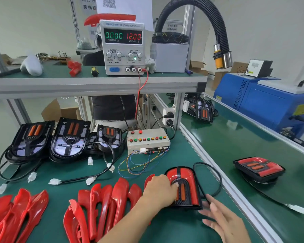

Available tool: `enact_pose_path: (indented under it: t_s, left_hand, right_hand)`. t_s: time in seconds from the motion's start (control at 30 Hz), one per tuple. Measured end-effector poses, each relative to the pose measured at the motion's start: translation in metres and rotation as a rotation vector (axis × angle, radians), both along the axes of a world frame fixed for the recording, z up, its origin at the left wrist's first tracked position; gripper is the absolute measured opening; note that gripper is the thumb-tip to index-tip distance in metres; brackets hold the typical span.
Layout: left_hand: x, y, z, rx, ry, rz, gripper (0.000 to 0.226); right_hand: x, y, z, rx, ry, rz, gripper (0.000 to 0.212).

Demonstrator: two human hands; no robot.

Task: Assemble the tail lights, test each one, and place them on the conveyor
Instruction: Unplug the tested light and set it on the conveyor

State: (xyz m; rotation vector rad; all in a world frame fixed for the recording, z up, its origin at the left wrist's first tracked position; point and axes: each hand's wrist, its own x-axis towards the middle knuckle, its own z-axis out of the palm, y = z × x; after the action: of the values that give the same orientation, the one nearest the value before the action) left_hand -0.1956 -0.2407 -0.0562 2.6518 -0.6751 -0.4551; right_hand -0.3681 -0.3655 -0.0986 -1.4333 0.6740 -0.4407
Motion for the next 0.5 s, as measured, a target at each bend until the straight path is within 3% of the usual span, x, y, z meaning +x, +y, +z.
enact_pose_path:
  t_s: [0.13,0.37,0.43,0.5]
  left_hand:
    - [0.003,-0.002,-0.006,-0.188,0.243,0.129,0.041]
    - [-0.010,-0.009,-0.016,-0.529,0.508,0.267,0.041]
    - [-0.019,-0.008,-0.015,-0.638,0.547,0.265,0.037]
    - [-0.033,-0.007,-0.014,-0.684,0.527,0.264,0.039]
  right_hand:
    - [-0.009,-0.014,-0.003,0.196,0.094,0.120,0.023]
    - [-0.007,-0.020,0.003,-0.321,0.324,0.168,0.048]
    - [-0.008,-0.022,0.009,-0.274,0.314,0.216,0.047]
    - [-0.008,-0.021,0.012,-0.030,0.257,0.217,0.033]
